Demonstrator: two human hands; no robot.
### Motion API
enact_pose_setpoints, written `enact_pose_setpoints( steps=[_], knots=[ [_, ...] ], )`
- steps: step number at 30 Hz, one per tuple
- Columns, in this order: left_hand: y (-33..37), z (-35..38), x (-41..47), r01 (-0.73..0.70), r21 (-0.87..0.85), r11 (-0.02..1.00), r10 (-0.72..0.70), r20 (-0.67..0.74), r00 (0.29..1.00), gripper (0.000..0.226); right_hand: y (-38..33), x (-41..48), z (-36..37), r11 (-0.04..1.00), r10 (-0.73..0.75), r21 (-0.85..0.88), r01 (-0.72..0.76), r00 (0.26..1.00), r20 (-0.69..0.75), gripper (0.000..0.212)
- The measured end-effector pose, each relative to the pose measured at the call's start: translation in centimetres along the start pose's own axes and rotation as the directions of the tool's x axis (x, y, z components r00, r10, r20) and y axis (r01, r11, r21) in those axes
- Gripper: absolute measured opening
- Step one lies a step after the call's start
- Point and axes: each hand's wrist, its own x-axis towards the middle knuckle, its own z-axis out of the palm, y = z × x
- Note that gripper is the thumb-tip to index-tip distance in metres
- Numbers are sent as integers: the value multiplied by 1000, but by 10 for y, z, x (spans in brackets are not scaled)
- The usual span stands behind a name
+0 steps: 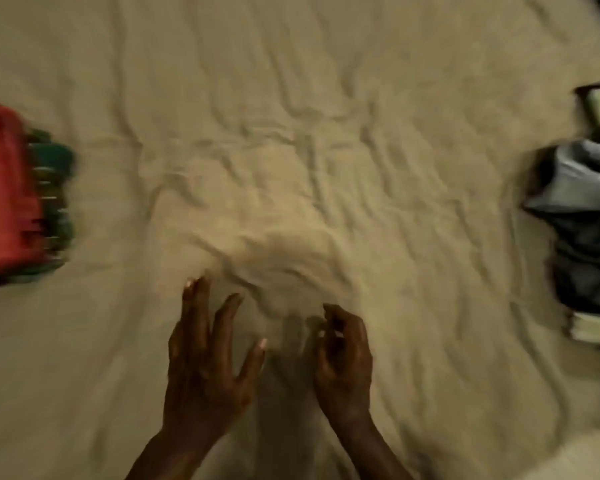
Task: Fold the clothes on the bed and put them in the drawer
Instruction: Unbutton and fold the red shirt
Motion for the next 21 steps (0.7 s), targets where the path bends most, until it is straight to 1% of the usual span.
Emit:
enact_pose_setpoints(
  steps=[1, 2, 3, 4, 5, 6, 7, 9, 11, 13, 14, 15, 16, 17, 18, 19, 20, 21],
  knots=[
    [32, 28, 11, -84, -2, 996, 84, 54, 995, 68, 22, 7, -36, 999, 33, -28, -34, 998, -48, 47],
    [58, 49, 22, -163, 14, 987, 160, 109, 981, 68, 39, 13, -63, 997, 67, -40, -71, 993, -94, 45],
    [96, 81, 34, -242, 11, 970, 238, 156, 959, 68, 64, 22, -104, 993, 95, -57, -105, 983, -157, 43],
    [123, 104, 46, -292, 11, 956, 284, 199, 938, 69, 82, 32, -133, 989, 111, -71, -128, 971, -210, 42],
    [144, 123, 58, -331, 16, 944, 320, 212, 923, 70, 99, 41, -158, 986, 125, -75, -148, 960, -249, 42],
    [180, 154, 71, -356, -1, 934, 347, 229, 909, 72, 123, 53, -196, 983, 118, -103, -154, 948, -296, 42],
    [199, 174, 84, -373, 1, 928, 363, 233, 902, 73, 136, 63, -219, 979, 101, -137, -153, 938, -330, 42],
    [245, 220, 109, -395, 20, 919, 379, 236, 895, 75, 162, 91, -275, 953, -14, -284, -110, 915, -403, 43],
    [284, 263, 131, -410, 61, 910, 387, 226, 894, 76, 181, 124, -327, 892, -189, -449, -48, 863, -468, 45],
    [306, 296, 144, -380, 144, 914, 338, 251, 907, 78, 189, 158, -373, 815, -335, -580, -9, 809, -484, 48],
    [309, 304, 147, -349, 201, 915, 291, 267, 919, 79, 188, 174, -393, 785, -390, -620, 1, 778, -492, 49],
    [309, 307, 145, -330, 240, 913, 263, 272, 926, 79, 185, 188, -411, 777, -418, -629, 6, 752, -509, 50],
    [311, 312, 144, -321, 272, 907, 250, 264, 932, 79, 184, 205, -430, 798, -402, -602, -13, 733, -549, 50],
    [311, 311, 142, -316, 289, 904, 245, 256, 935, 80, 184, 224, -447, 834, -344, -548, -62, 719, -604, 51],
    [309, 309, 142, -325, 303, 896, 252, 257, 933, 80, 185, 246, -462, 858, -268, -493, -147, 690, -672, 53],
    [308, 305, 143, -339, 311, 888, 257, 276, 926, 81, 191, 271, -478, 863, -176, -431, -261, 645, -743, 57],
    [306, 304, 144, -351, 319, 880, 263, 287, 921, 81, 198, 295, -494, 847, -51, -345, -404, 585, -809, 62],
    [307, 303, 148, -360, 329, 873, 258, 313, 914, 82, 207, 317, -514, 811, 115, -223, -541, 521, -845, 69]
  ],
)
